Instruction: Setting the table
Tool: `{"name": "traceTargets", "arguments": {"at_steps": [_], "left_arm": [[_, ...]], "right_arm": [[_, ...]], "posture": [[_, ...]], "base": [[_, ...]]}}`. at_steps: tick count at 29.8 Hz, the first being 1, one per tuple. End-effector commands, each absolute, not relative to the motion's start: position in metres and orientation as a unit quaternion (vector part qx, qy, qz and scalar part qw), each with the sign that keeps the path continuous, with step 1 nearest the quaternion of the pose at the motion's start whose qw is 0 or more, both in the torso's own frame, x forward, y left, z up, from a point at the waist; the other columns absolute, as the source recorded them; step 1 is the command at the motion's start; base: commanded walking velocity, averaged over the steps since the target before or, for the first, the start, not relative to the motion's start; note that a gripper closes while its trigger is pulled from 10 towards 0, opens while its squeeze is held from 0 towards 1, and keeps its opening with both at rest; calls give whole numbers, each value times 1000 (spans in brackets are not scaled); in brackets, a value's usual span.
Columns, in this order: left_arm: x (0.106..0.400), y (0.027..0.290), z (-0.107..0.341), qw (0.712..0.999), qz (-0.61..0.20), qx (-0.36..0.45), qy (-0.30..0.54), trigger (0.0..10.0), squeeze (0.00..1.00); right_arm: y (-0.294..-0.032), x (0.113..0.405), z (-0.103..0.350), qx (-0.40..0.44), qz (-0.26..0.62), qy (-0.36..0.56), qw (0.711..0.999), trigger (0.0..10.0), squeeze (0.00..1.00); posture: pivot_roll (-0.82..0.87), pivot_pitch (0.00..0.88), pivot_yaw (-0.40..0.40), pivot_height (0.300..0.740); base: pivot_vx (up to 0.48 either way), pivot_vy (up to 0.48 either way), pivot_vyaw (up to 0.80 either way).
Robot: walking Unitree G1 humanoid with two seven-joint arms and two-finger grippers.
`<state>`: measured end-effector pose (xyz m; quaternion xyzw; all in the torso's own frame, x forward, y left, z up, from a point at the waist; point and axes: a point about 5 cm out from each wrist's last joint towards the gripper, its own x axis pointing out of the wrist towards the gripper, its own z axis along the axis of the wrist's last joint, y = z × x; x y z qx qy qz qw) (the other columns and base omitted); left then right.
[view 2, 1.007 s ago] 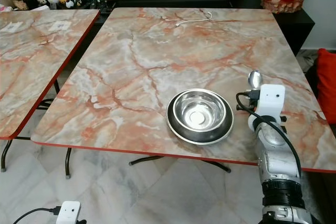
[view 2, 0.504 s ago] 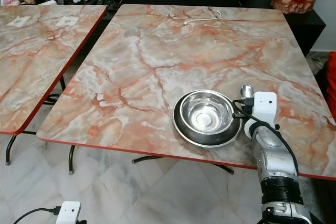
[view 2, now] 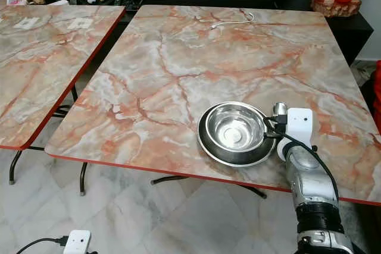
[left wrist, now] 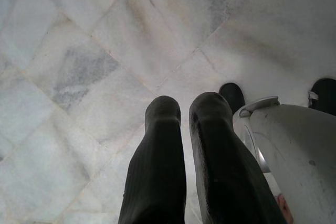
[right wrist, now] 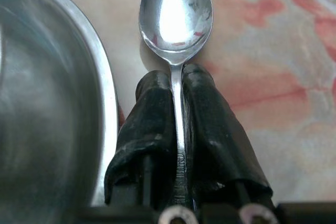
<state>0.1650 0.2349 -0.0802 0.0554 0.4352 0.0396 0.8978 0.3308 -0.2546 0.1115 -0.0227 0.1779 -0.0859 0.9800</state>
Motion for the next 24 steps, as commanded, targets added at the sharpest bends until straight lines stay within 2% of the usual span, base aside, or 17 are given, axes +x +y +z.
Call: {"name": "traceTargets", "arguments": {"at_steps": [1, 8, 9, 10, 16, 17, 18, 19, 20, 21, 22, 23, 24], "left_arm": [[155, 241, -83, 888, 49, 54, 455, 10000, 0], [157, 243, -82, 888, 49, 56, 453, 10000, 0], [157, 243, -82, 889, 49, 56, 452, 10000, 0], [158, 243, -82, 889, 49, 56, 451, 10000, 0], [158, 242, -82, 890, 48, 56, 450, 10000, 0], [158, 242, -82, 890, 48, 56, 450, 10000, 0], [158, 242, -82, 890, 49, 56, 451, 10000, 0], [157, 243, -82, 889, 49, 56, 451, 10000, 0], [156, 244, -82, 888, 50, 57, 453, 10000, 0], [156, 244, -82, 888, 51, 57, 454, 10000, 0], [155, 245, -82, 888, 51, 57, 454, 10000, 0], [155, 246, -82, 887, 52, 57, 455, 10000, 0], [154, 246, -82, 887, 53, 57, 456, 10000, 0]], "right_arm": [[-254, 327, 104, -16, -91, 195, 976, 10000, 0], [-254, 323, 100, -10, -98, 198, 975, 10000, 0], [-254, 323, 100, -9, -98, 198, 975, 10000, 86], [-255, 323, 100, -9, -98, 198, 975, 10000, 102], [-255, 324, 102, -8, -100, 193, 976, 10000, 75], [-255, 325, 103, -6, -101, 190, 976, 10000, 600], [-254, 325, 104, -6, -101, 189, 977, 10000, 847], [-254, 325, 104, -6, -101, 188, 977, 10000, 843], [-254, 326, 105, -5, -101, 185, 978, 10000, 682], [-254, 326, 105, -5, -101, 184, 978, 10000, 682], [-254, 326, 105, -5, -101, 184, 978, 10000, 71], [-253, 326, 105, -4, -100, 184, 978, 10000, 0], [-253, 326, 105, -4, -100, 184, 978, 10000, 0]], "posture": [[-98, 124, 58, 740], [-98, 124, 63, 740], [-98, 123, 63, 740], [-97, 123, 62, 740], [-96, 122, 62, 740], [-97, 121, 63, 740], [-97, 121, 63, 740], [-96, 121, 63, 740], [-95, 121, 63, 740], [-95, 121, 63, 740], [-95, 121, 63, 740], [-95, 121, 62, 740], [-95, 122, 62, 740]], "base": [[0, 0, 0], [0, 0, 0], [0, 0, 0], [0, 0, 0], [0, 0, 0], [0, 0, 0], [0, 0, 0], [0, 0, 0], [0, 0, 0], [0, 0, 0], [0, 0, 0], [0, 0, 0], [0, 0, 0]]}}
